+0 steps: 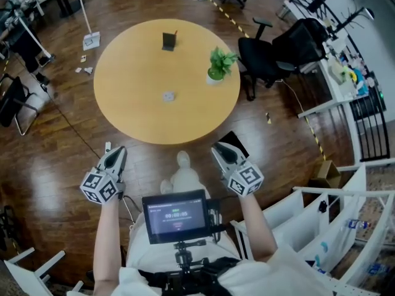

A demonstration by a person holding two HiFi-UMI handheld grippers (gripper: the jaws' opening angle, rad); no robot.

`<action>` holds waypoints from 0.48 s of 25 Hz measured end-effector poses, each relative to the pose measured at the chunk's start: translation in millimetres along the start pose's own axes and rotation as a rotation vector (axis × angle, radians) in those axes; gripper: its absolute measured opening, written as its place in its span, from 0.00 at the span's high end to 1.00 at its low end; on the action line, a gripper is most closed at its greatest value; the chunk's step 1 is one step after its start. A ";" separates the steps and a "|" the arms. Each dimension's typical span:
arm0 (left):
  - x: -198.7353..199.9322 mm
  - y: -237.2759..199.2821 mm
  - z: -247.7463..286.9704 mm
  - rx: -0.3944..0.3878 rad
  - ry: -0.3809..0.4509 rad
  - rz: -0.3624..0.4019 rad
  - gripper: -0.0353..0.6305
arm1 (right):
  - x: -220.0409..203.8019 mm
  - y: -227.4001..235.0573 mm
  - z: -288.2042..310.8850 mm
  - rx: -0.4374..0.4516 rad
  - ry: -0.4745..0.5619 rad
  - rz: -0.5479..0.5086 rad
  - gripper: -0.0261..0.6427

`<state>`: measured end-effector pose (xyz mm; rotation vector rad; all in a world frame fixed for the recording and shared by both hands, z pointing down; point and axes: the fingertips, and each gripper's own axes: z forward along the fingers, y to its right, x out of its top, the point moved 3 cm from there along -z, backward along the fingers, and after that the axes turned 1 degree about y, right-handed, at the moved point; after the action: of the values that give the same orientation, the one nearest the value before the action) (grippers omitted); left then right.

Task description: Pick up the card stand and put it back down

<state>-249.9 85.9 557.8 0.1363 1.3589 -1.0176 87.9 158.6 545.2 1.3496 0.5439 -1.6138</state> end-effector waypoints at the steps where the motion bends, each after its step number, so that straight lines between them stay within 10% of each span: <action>1: 0.2 0.1 2.5 0.007 0.001 -0.004 0.96 | -0.1 4.0 3.4 0.006 -0.002 0.002 0.85; 12: 7.5 -10.5 84.1 0.074 -0.033 -0.052 0.96 | 10.5 81.7 70.4 0.109 -0.087 -0.013 0.85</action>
<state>-195.9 23.7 579.2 0.1399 1.3012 -1.1095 121.9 60.0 574.3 1.3503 0.4183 -1.7249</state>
